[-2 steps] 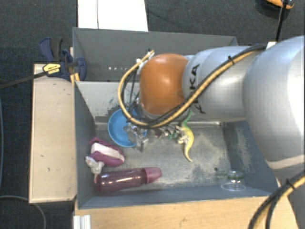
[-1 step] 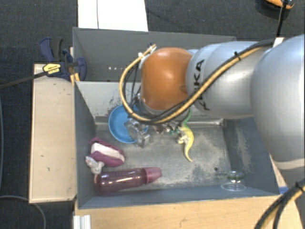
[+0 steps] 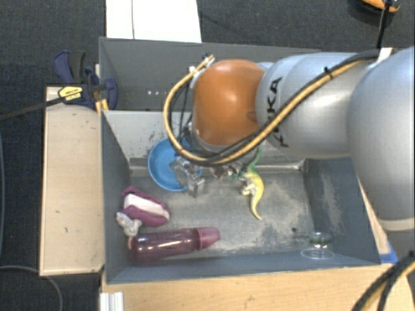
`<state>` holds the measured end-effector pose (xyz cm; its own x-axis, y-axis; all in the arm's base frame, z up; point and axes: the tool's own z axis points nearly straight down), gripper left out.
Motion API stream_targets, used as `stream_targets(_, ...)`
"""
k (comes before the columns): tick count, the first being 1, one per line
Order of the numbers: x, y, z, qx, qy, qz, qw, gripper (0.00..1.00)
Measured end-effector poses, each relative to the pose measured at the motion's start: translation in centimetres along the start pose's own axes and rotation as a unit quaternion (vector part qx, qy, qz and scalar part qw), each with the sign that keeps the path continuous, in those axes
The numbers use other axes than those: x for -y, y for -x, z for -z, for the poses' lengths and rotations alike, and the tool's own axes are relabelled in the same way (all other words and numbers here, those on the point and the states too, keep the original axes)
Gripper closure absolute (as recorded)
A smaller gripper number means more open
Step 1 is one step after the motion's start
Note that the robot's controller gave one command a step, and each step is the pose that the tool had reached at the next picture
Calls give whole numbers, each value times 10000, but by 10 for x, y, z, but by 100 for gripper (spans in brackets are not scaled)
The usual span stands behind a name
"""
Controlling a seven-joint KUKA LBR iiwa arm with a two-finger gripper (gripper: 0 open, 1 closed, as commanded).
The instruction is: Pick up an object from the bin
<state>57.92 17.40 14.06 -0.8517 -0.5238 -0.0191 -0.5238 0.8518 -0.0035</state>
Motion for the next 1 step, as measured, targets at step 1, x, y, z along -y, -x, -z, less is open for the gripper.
stream_targets(1, 0, 0, 5, 2, 0, -3, 10000, 100)
